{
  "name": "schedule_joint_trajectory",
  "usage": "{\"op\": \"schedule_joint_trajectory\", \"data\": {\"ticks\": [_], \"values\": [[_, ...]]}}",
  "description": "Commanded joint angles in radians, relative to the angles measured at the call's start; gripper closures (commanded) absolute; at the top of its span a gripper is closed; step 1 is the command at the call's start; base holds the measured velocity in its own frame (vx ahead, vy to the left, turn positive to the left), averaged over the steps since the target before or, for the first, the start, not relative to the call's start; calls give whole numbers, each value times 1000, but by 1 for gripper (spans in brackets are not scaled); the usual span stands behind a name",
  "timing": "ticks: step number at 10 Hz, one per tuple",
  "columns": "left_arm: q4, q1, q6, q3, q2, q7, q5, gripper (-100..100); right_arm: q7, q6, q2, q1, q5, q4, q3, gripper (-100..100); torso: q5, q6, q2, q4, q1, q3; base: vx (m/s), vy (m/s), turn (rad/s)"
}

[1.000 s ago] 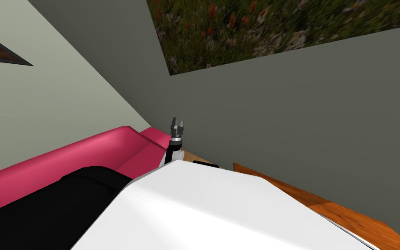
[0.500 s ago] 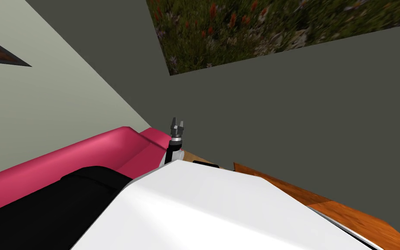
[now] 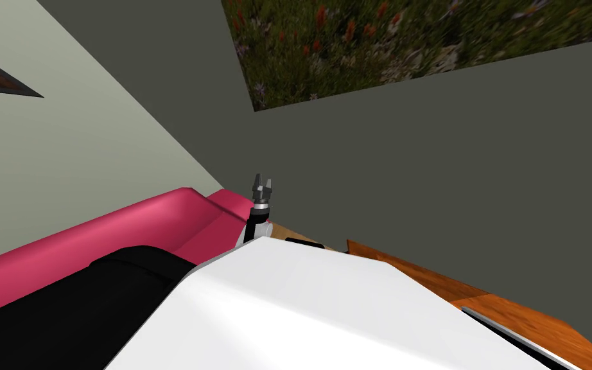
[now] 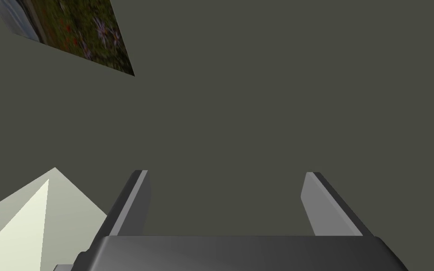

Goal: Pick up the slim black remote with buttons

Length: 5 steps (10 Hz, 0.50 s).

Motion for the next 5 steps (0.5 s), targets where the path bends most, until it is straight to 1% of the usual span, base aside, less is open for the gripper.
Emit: {"op": "schedule_joint_trajectory", "data": {"ticks": [1, 2, 4, 5], "values": [[0, 0, 0, 0, 0, 0, 0, 0, 22, -34, -25, -10, -6, 3, -12, 100, 0, 0, 0, 0, 0, 0, -25, 53, -41], [0, 0, 0, 0, 0, 0, 0, 0, 22, -34, -25, -10, -6, 3, -12, 100, 1, 0, 1, 0, 1, 0, -18, 51, -30], [0, 0, 0, 0, 0, 0, 0, 0, 30, -37, -23, -9, -7, 7, -15, 100, 0, 0, 0, 0, 0, 0, -2, 15, 0], [0, 0, 0, 0, 0, 0, 0, 0, 26, -36, -24, -9, -6, 5, -14, 0, 0, 0, 0, 0, -1, 0, 0, 0, 0]]}}
